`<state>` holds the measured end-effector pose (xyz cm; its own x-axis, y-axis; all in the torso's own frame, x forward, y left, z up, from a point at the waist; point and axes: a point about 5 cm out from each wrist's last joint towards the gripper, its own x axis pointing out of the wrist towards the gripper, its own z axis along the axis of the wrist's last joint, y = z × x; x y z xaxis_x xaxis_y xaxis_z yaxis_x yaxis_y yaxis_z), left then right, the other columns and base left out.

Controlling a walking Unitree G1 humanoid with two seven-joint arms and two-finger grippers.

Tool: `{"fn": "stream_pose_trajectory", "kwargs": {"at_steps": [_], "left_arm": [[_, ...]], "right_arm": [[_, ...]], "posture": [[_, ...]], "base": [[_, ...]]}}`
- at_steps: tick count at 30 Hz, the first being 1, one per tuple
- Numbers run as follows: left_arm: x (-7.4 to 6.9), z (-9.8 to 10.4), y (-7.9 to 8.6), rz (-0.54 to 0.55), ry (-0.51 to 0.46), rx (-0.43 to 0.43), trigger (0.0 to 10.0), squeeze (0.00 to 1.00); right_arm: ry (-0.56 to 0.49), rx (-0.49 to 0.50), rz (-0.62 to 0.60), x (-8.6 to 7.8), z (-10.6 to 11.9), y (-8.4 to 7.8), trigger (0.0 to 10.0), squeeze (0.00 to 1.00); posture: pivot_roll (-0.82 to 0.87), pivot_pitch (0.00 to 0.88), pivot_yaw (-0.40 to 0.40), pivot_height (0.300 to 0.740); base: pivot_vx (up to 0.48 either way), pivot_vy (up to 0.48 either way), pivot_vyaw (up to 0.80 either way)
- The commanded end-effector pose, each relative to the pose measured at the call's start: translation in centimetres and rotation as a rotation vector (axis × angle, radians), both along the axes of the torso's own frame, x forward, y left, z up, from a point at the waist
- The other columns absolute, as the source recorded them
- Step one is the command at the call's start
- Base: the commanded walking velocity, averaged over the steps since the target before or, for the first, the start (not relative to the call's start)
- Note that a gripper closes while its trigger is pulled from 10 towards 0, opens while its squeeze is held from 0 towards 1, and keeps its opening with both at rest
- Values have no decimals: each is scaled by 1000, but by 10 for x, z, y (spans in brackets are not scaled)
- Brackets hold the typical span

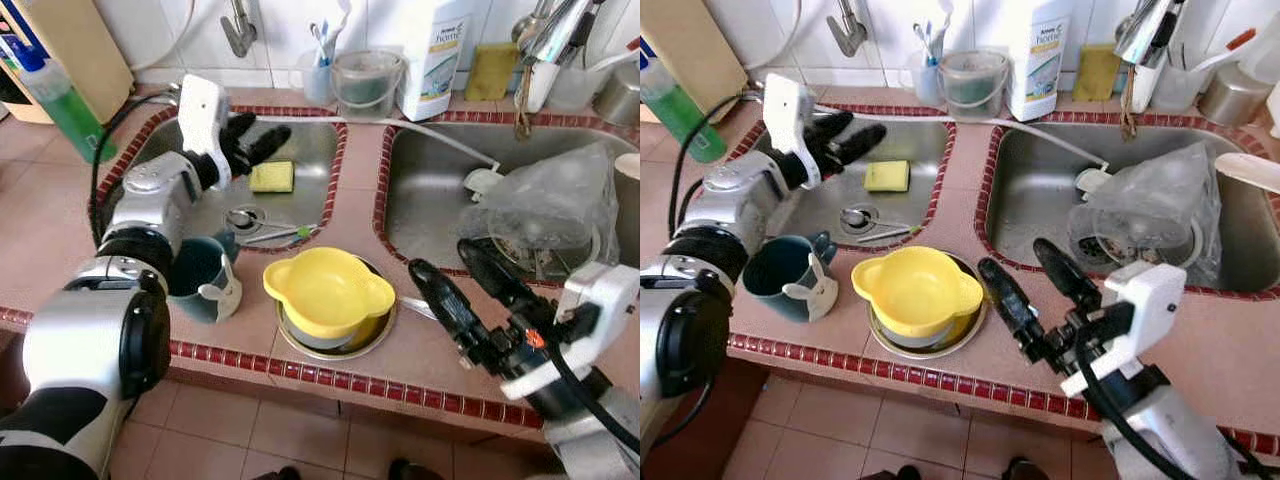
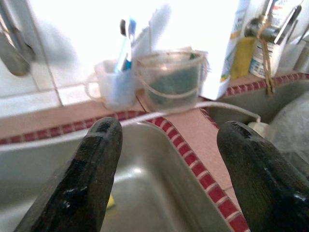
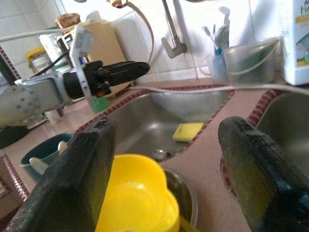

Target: Kitchen organization

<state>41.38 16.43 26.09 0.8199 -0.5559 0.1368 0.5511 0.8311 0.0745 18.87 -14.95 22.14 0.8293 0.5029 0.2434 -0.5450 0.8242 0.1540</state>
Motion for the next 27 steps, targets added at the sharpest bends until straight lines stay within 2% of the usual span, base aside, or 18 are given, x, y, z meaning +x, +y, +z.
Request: {"fn": "stream_pose_trajectory", "kwargs": {"at_steps": [1,5,10,12,13,14,19,20,23,27], "left_arm": [[-1,8,8,28,-45,16,10000,1000],[-3,11,24,83,-83,-41,10000,1000],[-6,11,30,115,-115,-65,10000,1000],[-7,11,29,129,-130,-109,10000,961],[-7,11,29,129,-130,-109,10000,961],[-8,10,25,133,-135,-130,10000,0],[-14,7,13,146,-143,-158,10000,0],[-16,5,10,163,-142,-198,10000,0],[-18,-2,-2,170,-119,-153,10000,0],[-17,-7,-16,231,-84,-112,10000,0]], "right_arm": [[-5,3,9,0,0,2,10000,0],[-46,25,-50,14,7,4,10000,0],[-48,39,-93,24,8,7,10000,0],[-13,49,-170,34,3,5,10000,0],[-13,49,-170,34,3,5,10000,0],[7,55,-201,39,-1,4,10000,0],[39,74,-269,50,-4,0,10000,0],[72,110,-279,54,-6,-2,10000,0],[83,145,-308,60,-5,-5,10000,0],[81,156,-318,67,-5,-8,10000,0]], "posture": [[-209,130,131,740],[-199,106,123,740],[-192,88,115,740],[-183,74,114,740],[-183,74,114,740],[-178,67,112,740],[-163,51,104,740],[-159,43,99,740],[-148,40,92,740],[-125,30,78,740]], "base": [[0,0,0],[0,0,0],[0,0,0],[0,0,0],[0,0,0],[0,0,0],[0,0,0],[0,0,0],[0,0,0],[0,0,0]]}}
